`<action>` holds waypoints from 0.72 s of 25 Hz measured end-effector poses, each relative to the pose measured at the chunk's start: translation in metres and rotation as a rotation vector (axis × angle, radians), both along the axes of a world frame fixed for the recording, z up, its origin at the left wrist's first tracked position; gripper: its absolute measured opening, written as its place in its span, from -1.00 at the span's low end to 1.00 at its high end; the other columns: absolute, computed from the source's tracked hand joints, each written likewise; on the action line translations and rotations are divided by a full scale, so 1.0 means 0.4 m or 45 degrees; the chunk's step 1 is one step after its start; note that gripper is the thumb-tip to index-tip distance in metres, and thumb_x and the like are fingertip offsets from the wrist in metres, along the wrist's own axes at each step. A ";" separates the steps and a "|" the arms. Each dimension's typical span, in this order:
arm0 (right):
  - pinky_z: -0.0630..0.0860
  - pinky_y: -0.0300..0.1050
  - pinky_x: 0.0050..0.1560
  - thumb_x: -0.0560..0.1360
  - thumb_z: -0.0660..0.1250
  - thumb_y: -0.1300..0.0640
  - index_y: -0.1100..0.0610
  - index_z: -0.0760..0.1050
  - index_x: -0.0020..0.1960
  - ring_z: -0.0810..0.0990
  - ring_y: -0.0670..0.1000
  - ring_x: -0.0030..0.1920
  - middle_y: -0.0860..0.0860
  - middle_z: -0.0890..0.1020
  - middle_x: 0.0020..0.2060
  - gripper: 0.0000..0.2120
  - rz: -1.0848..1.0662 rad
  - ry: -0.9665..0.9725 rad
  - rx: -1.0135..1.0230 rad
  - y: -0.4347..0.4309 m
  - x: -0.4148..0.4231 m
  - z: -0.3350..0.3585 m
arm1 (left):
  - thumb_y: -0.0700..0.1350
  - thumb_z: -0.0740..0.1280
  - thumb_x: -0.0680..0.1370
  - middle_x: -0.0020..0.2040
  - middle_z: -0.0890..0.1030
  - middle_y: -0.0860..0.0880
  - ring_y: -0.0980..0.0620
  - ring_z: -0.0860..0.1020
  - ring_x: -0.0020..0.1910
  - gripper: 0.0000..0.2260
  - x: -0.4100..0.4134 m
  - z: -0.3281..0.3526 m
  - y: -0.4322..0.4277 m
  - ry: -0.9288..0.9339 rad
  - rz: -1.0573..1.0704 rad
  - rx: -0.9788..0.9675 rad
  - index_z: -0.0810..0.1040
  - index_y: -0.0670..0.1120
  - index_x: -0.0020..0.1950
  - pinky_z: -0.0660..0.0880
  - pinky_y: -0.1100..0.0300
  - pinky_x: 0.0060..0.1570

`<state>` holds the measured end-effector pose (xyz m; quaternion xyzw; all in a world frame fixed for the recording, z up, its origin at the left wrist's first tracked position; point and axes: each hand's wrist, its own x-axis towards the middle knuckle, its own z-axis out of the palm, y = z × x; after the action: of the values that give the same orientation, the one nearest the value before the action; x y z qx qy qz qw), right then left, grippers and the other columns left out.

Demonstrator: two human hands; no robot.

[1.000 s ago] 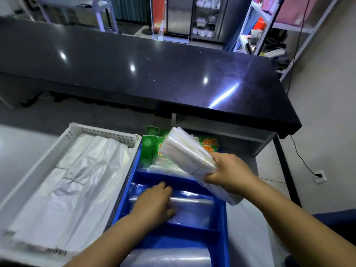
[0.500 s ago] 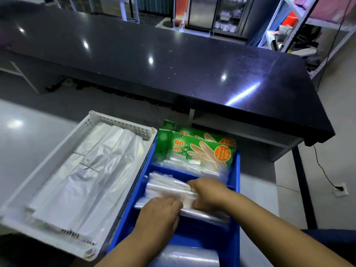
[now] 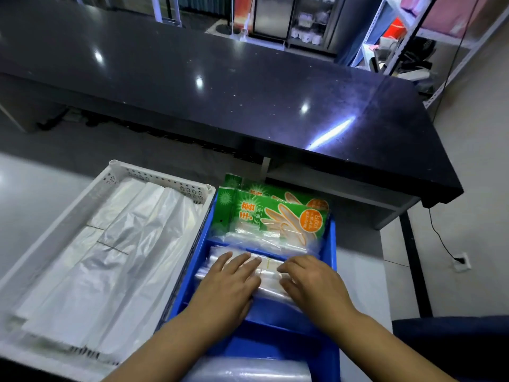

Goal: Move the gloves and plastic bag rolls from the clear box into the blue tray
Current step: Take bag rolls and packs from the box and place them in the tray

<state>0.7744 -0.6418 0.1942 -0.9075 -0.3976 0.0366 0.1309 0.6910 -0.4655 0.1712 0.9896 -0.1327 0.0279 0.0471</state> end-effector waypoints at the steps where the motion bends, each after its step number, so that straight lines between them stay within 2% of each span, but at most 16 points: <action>1: 0.58 -0.12 -0.20 0.40 0.39 0.00 0.03 0.63 -0.06 0.64 0.03 -0.13 -0.04 0.69 -0.14 -0.83 -0.015 -0.029 0.003 -0.002 -0.010 -0.001 | 0.07 0.47 0.16 0.11 0.66 0.05 0.04 0.62 0.08 -0.70 0.005 -0.004 0.005 0.010 -0.031 0.001 0.62 0.04 -0.15 0.56 0.07 0.06; 3: 0.58 -0.10 -0.23 0.37 0.37 -0.08 0.02 0.62 -0.07 0.62 0.02 -0.16 -0.05 0.68 -0.17 -0.77 -0.015 -0.026 -0.041 -0.004 -0.025 -0.006 | 0.10 0.45 0.17 0.09 0.67 0.07 0.04 0.63 0.00 -0.68 0.011 -0.010 0.013 0.023 -0.066 0.010 0.61 0.03 -0.13 0.54 0.17 0.03; 5: 0.55 -0.06 -0.08 0.39 0.33 -0.10 0.03 0.57 0.03 0.57 0.05 -0.03 -0.03 0.64 -0.06 -0.71 -0.021 0.022 -0.090 -0.004 -0.028 -0.016 | 0.11 0.44 0.19 0.14 0.65 0.05 0.03 0.62 -0.09 -0.63 0.016 -0.009 0.026 0.039 -0.088 0.018 0.60 0.02 -0.06 0.45 0.15 -0.03; 7: 0.46 -0.06 0.07 0.42 0.27 -0.11 0.01 0.49 0.14 0.49 0.05 0.09 -0.03 0.58 0.07 -0.66 -0.047 0.073 -0.136 -0.005 -0.024 -0.028 | 0.13 0.44 0.18 0.21 0.61 0.07 0.04 0.59 -0.18 -0.56 0.028 0.002 0.040 0.039 -0.121 0.065 0.59 0.03 0.01 0.47 0.20 -0.15; 9: 0.40 -0.07 0.17 0.42 0.26 -0.12 -0.01 0.42 0.23 0.42 0.03 0.16 -0.05 0.52 0.15 -0.59 -0.082 0.125 -0.150 0.000 -0.028 -0.038 | 0.14 0.43 0.18 0.19 0.62 0.11 0.07 0.58 -0.21 -0.55 0.041 0.016 0.052 0.012 -0.156 0.131 0.59 0.05 0.04 0.48 0.26 -0.20; 10: 0.38 -0.07 0.20 0.41 0.27 -0.12 -0.02 0.39 0.26 0.40 0.03 0.18 -0.05 0.50 0.16 -0.55 -0.107 0.166 -0.156 0.002 -0.030 -0.042 | 0.12 0.41 0.21 0.15 0.63 0.13 0.07 0.57 -0.20 -0.57 0.045 0.022 0.055 0.000 -0.176 0.148 0.58 0.05 0.04 0.45 0.23 -0.18; 12: 0.37 -0.08 0.20 0.40 0.29 -0.10 -0.02 0.41 0.23 0.38 0.03 0.17 -0.05 0.47 0.14 -0.57 -0.135 0.214 -0.139 0.005 -0.032 -0.045 | 0.07 0.33 0.28 0.07 0.64 0.16 0.05 0.55 -0.17 -0.64 0.051 0.027 0.057 -0.006 -0.228 0.181 0.54 0.05 0.06 0.39 0.19 -0.15; 13: 0.37 -0.09 0.19 0.39 0.31 -0.08 -0.02 0.43 0.19 0.38 0.02 0.16 -0.05 0.47 0.11 -0.61 -0.135 0.219 -0.128 0.005 -0.033 -0.045 | 0.07 0.31 0.29 0.05 0.64 0.17 0.05 0.55 -0.17 -0.64 0.051 0.030 0.055 0.005 -0.244 0.202 0.53 0.05 0.06 0.44 0.19 -0.16; 16: 0.41 -0.10 0.14 0.38 0.34 -0.02 -0.01 0.44 0.08 0.40 0.01 0.13 -0.06 0.47 0.09 -0.71 -0.122 0.222 -0.087 0.004 -0.038 -0.041 | 0.15 0.27 0.25 -0.10 0.65 0.13 0.04 0.54 -0.15 -0.64 0.047 0.043 0.055 0.089 -0.197 0.258 0.53 0.06 -0.02 0.49 0.20 -0.17; 18: 0.45 -0.09 0.10 0.39 0.34 0.00 -0.02 0.43 0.04 0.46 0.00 0.11 -0.06 0.52 0.08 -0.75 -0.122 0.258 -0.066 0.001 -0.043 -0.038 | 0.21 0.24 0.25 -0.16 0.64 0.08 -0.01 0.53 -0.09 -0.61 0.047 0.052 0.063 0.153 -0.094 0.317 0.54 0.02 -0.06 0.46 0.15 -0.09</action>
<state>0.7572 -0.6415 0.1791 -0.9201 -0.3375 0.1321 0.1487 0.7098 -0.4404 0.1921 0.9822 -0.1685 -0.0497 -0.0671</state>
